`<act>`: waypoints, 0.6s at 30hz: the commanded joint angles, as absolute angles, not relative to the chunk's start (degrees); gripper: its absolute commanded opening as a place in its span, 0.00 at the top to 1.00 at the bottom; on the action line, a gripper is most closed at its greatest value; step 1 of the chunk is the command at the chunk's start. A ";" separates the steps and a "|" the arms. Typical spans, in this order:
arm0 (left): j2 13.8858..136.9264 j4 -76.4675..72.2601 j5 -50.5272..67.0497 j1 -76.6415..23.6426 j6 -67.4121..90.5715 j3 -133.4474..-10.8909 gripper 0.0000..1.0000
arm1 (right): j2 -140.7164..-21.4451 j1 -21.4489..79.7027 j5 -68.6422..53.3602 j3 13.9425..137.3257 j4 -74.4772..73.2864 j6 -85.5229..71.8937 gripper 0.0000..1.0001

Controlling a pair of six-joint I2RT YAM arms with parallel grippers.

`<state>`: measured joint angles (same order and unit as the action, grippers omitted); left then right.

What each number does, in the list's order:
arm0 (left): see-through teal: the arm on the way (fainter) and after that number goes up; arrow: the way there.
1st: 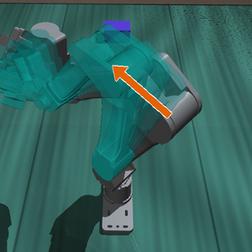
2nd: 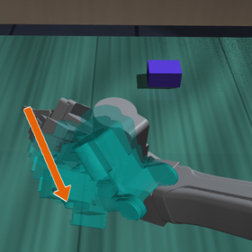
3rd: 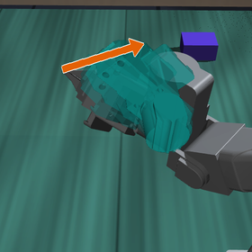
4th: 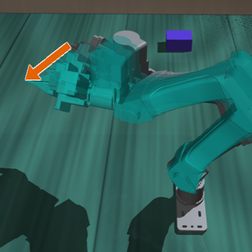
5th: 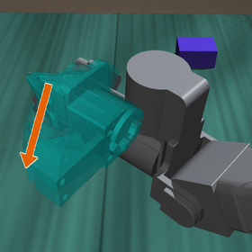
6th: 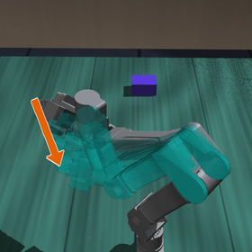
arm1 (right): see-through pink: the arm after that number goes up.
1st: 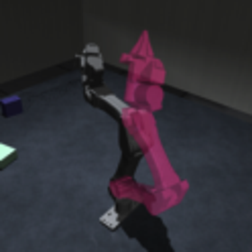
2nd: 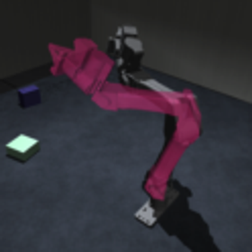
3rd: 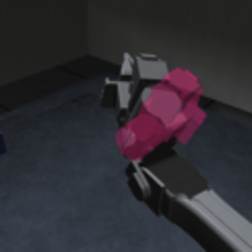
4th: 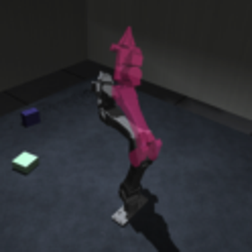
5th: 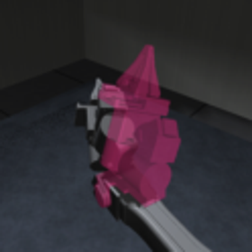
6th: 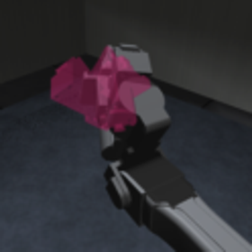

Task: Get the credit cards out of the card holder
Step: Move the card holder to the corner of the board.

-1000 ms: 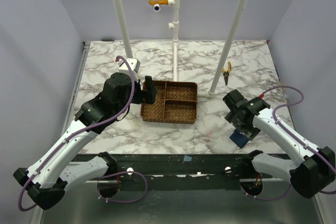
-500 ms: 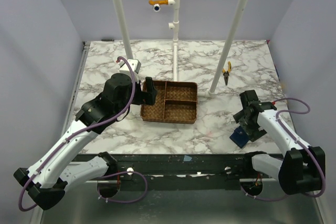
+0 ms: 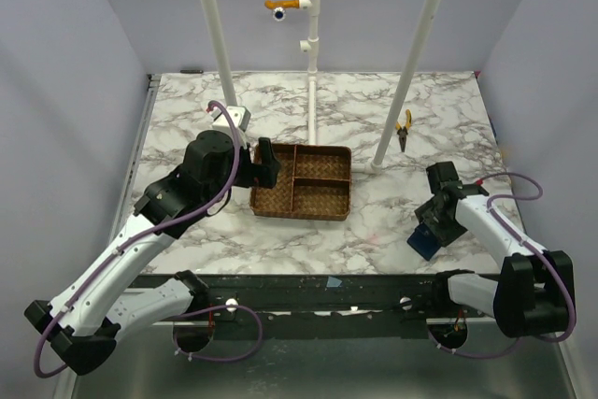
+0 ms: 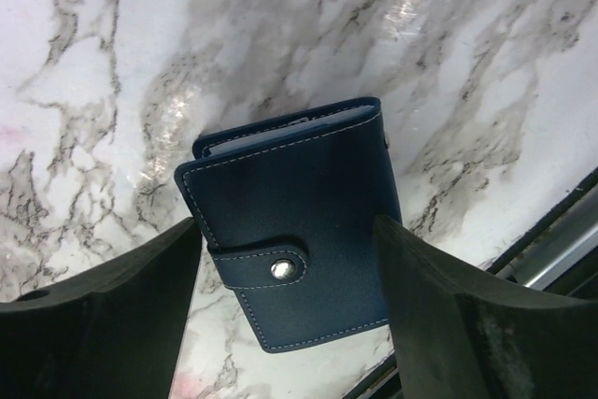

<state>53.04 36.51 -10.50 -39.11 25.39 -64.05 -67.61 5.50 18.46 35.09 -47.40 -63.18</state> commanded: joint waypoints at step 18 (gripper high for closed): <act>59.45 31.63 5.14 -38.94 34.10 -56.35 0.04 | -69.85 23.89 8.17 37.49 -33.35 -56.98 0.46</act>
